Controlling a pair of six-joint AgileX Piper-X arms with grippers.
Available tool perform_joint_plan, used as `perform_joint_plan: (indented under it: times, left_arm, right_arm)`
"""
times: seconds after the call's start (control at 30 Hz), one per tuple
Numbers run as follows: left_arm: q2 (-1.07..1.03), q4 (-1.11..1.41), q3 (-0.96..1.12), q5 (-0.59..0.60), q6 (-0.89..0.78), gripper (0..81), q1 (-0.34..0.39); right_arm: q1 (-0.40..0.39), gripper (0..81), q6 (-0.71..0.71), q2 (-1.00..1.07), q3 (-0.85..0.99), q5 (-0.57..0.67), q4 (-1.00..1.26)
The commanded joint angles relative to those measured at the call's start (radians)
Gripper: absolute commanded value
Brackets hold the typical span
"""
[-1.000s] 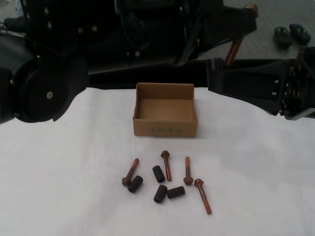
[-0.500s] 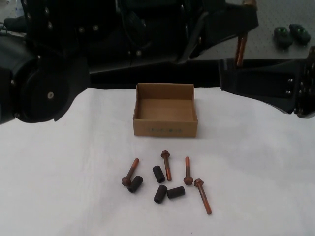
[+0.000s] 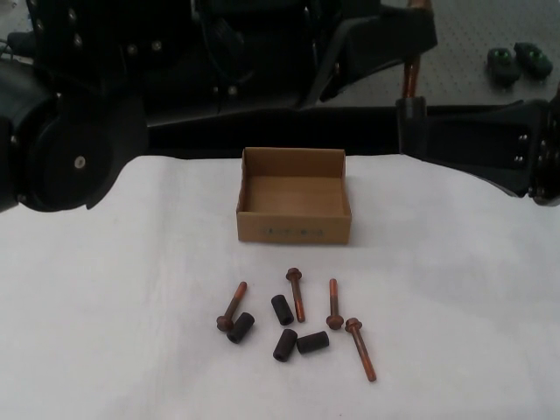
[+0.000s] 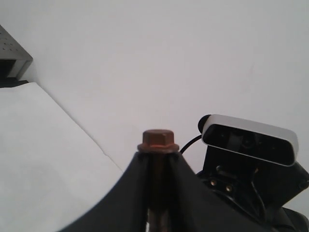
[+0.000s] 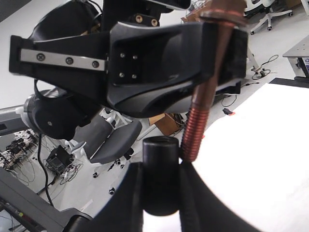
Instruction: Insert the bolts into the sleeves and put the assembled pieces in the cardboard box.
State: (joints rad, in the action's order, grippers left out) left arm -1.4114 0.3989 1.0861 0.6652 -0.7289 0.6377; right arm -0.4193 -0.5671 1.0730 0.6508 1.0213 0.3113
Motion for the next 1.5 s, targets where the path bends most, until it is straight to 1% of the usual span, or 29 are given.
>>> perform_joint_plan:
  times: [0.0,0.2,0.37,0.53,0.67,0.8,0.97,1.13,1.4,1.47]
  left_arm:
    - [0.018,0.014,0.005,0.030,0.011,0.6,-0.001]
    - [0.018,0.014,0.005,0.030,0.016,0.6,0.000]
    - [0.018,0.014,0.005,0.010,0.079,0.6,0.000]
    - [0.018,0.014,0.005,0.007,0.079,0.6,0.000]
    - [0.018,0.034,0.005,-0.028,0.086,0.6,0.000]
    - [0.018,0.067,0.005,-0.032,0.086,0.6,0.000]
    - [0.018,0.068,0.005,-0.032,0.080,0.6,0.000]
    - [0.018,0.068,0.005,-0.021,0.070,0.6,0.000]
    - [0.018,0.068,0.005,-0.021,0.070,0.6,0.000]
    - [0.018,0.068,0.005,-0.021,0.048,0.6,0.000]
  right_arm:
    - [0.010,2.5,-0.001,-0.003,0.002,-0.031,0.010]
    - [0.010,2.5,-0.001,-0.003,0.002,-0.019,0.009]
    - [0.010,2.5,-0.001,-0.003,0.002,0.011,0.009]
    - [0.010,2.5,-0.006,-0.003,0.002,0.028,0.006]
    - [0.010,2.5,-0.009,-0.003,0.002,0.031,-0.022]
    - [0.010,2.5,-0.009,-0.003,0.002,0.052,-0.022]
    - [0.010,2.5,-0.016,-0.003,0.002,0.052,-0.039]
    - [0.010,2.5,0.006,-0.003,0.002,0.047,-0.049]
    - [0.010,2.5,0.049,-0.003,0.002,0.000,-0.112]
    - [0.010,2.5,0.052,-0.003,0.002,-0.001,-0.112]
